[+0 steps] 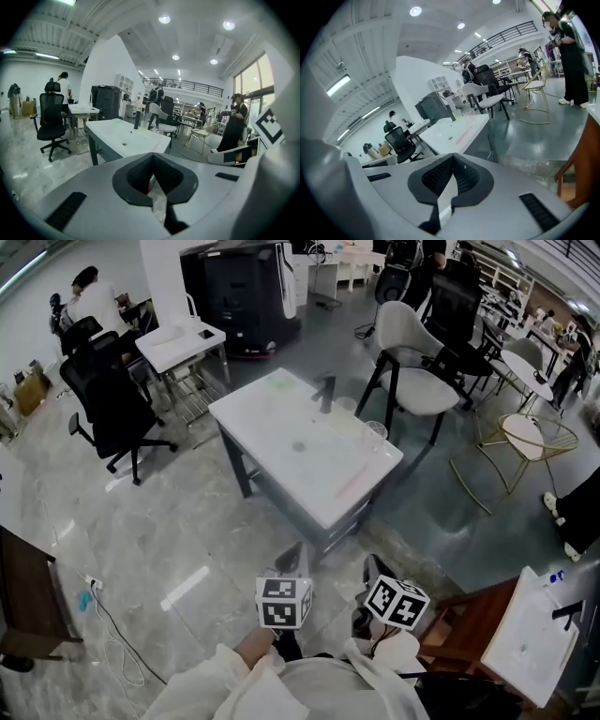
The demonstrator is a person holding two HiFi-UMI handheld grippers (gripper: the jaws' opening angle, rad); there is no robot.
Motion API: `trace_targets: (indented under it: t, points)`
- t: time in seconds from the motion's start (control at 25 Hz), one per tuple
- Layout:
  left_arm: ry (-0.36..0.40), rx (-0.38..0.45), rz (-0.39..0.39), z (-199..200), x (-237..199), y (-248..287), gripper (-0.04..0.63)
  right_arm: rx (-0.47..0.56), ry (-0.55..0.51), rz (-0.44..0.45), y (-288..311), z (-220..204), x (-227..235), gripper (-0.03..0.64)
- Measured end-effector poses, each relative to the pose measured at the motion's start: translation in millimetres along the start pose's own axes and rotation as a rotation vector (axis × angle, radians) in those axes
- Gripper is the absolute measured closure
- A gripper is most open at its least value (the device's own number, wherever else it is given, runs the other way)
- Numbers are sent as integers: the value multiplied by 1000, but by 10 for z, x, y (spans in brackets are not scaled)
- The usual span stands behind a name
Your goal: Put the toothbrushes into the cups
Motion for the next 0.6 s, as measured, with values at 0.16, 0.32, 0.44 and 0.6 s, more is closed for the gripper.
trace_targets:
  t: [0.16, 0.32, 0.44, 0.6]
  points:
    - [21, -13, -47, 340, -226, 395, 600, 19, 21, -29, 338, 285, -121, 592]
    - [35, -21, -100, 667, -461, 733, 600, 33, 20, -52, 647, 576, -342, 594]
    - [36, -22, -129, 858, -624, 954, 600, 30, 26, -72, 874, 729, -442, 594]
    - [25, -30, -159, 1034, -808, 1203, 600, 23, 27, -109, 1076, 900, -534, 594]
Point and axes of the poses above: the fingertips, and each gripper's own axes: y forward along the fingers, x to its right, z out of its top, the point moved 6 cm from there along -y, backward along the fingers, and after that the axes turned 6 degrees about -x, right-handed, at the moved point
